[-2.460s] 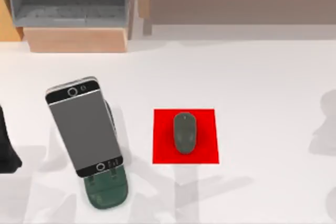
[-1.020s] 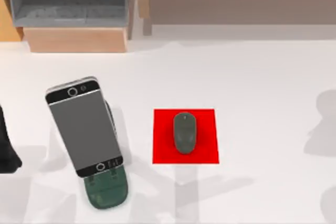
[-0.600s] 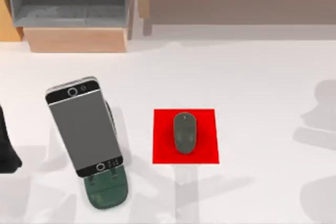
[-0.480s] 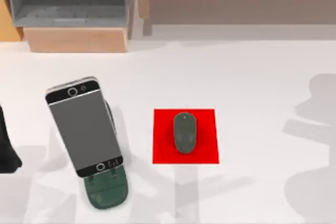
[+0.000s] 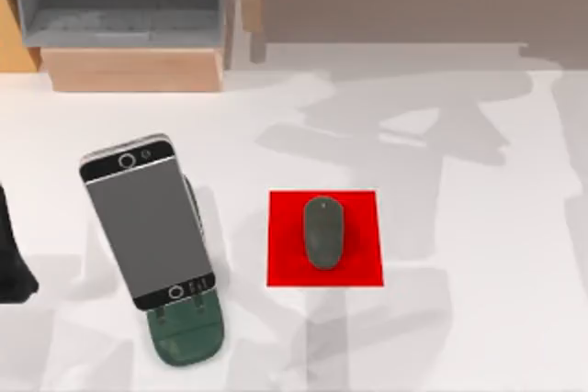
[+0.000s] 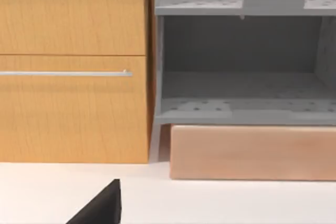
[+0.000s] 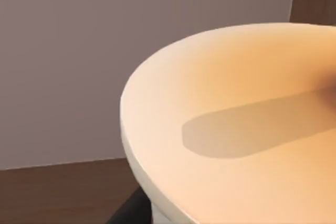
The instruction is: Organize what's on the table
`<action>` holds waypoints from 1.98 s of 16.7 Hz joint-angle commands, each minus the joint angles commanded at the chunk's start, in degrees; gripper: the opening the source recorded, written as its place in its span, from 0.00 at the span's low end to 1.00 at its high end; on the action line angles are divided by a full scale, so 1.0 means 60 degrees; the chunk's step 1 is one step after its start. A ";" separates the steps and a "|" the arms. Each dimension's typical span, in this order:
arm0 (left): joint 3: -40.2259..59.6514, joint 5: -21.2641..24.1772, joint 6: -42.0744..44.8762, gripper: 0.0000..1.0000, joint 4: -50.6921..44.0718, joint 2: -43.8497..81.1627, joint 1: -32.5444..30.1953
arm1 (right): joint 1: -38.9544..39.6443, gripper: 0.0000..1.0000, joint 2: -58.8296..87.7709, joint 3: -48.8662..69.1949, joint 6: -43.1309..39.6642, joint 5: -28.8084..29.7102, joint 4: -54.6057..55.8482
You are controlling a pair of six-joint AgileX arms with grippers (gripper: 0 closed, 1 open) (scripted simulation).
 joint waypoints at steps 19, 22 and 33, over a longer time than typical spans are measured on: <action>0.0000 0.0000 0.0000 1.00 0.0000 0.0000 0.0000 | 0.3749 0.00 0.2312 0.4728 0.1177 0.1045 -0.4318; 0.0000 0.0000 0.0000 1.00 0.0000 0.0000 0.0000 | 0.4598 0.00 0.1873 0.4269 0.1946 0.1144 -0.4364; 0.0000 0.0000 0.0000 1.00 0.0000 0.0000 0.0000 | 0.4416 0.00 0.2040 0.4418 0.1754 0.1113 -0.4277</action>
